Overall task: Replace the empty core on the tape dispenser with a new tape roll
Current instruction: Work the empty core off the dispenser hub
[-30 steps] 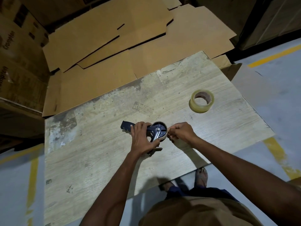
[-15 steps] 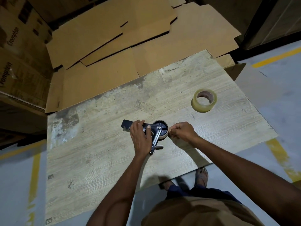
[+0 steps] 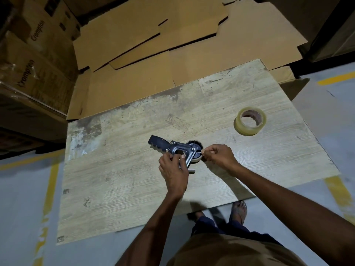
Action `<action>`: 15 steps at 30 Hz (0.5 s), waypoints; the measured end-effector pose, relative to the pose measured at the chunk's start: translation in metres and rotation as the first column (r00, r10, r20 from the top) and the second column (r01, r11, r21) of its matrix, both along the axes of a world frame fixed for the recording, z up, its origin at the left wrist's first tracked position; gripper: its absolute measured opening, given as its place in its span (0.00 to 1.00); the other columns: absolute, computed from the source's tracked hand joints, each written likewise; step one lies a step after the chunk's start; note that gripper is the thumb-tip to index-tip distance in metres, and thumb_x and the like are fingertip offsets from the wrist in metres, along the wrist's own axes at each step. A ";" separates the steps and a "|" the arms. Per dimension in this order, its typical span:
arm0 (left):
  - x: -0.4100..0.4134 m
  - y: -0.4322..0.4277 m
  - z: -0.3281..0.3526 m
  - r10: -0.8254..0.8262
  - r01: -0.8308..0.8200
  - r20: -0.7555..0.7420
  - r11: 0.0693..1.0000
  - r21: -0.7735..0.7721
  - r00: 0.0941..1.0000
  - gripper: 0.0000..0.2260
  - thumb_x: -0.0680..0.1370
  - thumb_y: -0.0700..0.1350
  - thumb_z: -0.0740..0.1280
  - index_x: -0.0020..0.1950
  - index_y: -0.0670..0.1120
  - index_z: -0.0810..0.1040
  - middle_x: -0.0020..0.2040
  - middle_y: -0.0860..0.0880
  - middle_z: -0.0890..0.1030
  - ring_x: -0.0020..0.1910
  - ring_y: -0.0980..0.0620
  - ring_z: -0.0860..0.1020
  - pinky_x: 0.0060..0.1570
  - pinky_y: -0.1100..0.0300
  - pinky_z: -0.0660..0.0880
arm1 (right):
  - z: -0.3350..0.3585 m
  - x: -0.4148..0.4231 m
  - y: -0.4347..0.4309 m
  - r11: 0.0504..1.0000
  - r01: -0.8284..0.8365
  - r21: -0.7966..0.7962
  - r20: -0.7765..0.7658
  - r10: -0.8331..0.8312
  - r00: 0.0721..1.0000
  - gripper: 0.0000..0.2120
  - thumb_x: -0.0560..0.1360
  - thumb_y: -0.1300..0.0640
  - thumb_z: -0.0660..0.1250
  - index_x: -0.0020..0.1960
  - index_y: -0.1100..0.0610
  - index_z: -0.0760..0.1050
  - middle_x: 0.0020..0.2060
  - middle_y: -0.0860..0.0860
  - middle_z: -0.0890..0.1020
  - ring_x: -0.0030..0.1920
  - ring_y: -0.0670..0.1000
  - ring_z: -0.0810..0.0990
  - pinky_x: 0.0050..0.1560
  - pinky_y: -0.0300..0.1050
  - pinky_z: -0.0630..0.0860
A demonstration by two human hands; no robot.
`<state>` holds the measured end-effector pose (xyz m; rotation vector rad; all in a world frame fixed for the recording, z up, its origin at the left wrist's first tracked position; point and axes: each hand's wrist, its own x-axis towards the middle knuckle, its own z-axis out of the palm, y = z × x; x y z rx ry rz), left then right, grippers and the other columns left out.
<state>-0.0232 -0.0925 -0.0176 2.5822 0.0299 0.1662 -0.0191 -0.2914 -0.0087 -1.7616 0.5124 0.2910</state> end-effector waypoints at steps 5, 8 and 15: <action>-0.008 -0.015 -0.004 0.072 -0.072 0.011 0.997 0.007 0.997 0.12 0.85 0.51 0.63 0.48 0.47 0.80 0.61 0.47 0.71 0.63 0.45 0.68 0.59 0.48 0.69 | -0.003 0.001 -0.002 1.000 -0.006 0.028 0.013 0.005 1.000 0.02 0.74 0.56 0.75 0.44 0.54 0.86 0.37 0.49 0.88 0.42 0.49 0.87 0.46 0.46 0.84; -0.002 -0.018 -0.012 0.149 -0.149 -0.004 0.988 0.041 0.989 0.17 0.85 0.57 0.59 0.46 0.48 0.79 0.55 0.50 0.69 0.57 0.49 0.65 0.58 0.54 0.62 | -0.003 0.003 -0.003 1.000 -0.022 0.020 0.013 0.022 1.000 0.02 0.74 0.57 0.74 0.43 0.53 0.86 0.37 0.48 0.88 0.41 0.48 0.87 0.42 0.42 0.82; 0.016 -0.011 -0.024 0.297 -0.297 -0.098 0.955 0.015 0.950 0.28 0.81 0.68 0.56 0.48 0.47 0.83 0.51 0.52 0.68 0.52 0.55 0.60 0.52 0.65 0.50 | -0.001 0.005 -0.006 0.997 -0.025 0.079 0.081 0.019 0.997 0.04 0.75 0.58 0.76 0.45 0.59 0.87 0.36 0.53 0.88 0.40 0.53 0.88 0.39 0.40 0.81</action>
